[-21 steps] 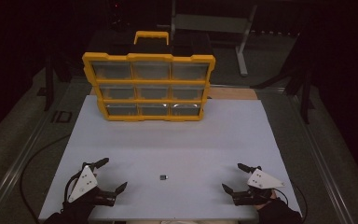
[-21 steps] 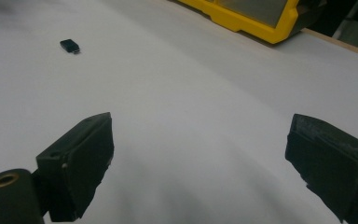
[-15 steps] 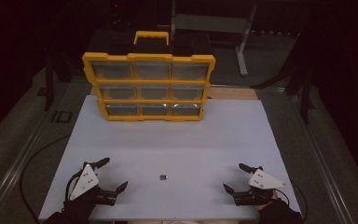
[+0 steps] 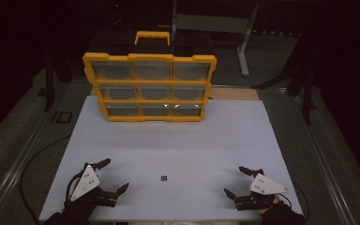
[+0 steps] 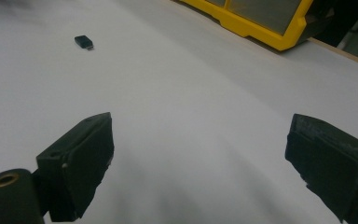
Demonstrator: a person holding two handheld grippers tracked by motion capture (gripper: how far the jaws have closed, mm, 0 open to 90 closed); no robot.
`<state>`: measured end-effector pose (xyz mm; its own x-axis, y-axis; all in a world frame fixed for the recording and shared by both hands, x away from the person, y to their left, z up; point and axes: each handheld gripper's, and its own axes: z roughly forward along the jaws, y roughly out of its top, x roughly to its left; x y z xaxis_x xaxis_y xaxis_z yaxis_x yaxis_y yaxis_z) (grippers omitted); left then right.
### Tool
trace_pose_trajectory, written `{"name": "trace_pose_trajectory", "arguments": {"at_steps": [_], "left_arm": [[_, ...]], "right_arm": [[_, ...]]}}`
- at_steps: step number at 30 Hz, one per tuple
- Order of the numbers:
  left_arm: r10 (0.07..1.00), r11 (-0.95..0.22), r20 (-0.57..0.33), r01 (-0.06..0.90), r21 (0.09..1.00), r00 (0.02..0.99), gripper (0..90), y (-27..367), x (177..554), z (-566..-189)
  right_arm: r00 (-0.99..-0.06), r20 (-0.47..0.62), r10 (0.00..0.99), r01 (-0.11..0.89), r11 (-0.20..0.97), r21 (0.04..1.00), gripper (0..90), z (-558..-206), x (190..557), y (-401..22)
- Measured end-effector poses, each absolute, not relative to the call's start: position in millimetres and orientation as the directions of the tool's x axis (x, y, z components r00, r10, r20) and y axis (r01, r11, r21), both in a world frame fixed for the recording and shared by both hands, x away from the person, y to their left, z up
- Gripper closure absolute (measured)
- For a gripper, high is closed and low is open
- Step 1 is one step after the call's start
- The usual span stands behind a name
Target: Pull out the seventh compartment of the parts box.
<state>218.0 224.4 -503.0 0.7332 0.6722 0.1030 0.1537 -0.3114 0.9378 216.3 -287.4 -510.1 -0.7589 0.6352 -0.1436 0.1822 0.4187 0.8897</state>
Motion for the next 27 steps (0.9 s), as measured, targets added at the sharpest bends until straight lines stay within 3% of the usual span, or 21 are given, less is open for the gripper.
{"name": "trace_pose_trajectory", "arguments": {"at_steps": [17, 27], "left_arm": [[0.654, -0.343, 0.153, 0.111, 0.933, 0.741, 0.0, 219, 219, -496], [0.628, -0.365, 0.214, 0.04, 0.93, 0.748, 0.0, 219, 223, -464]], "right_arm": [[-0.747, -0.165, 0.644, 0.161, 0.416, 0.895, 7.8, -508, 215, -285], [-0.742, -0.174, 0.647, 0.152, 0.415, 0.897, 7.8, -507, 215, -284]]}}
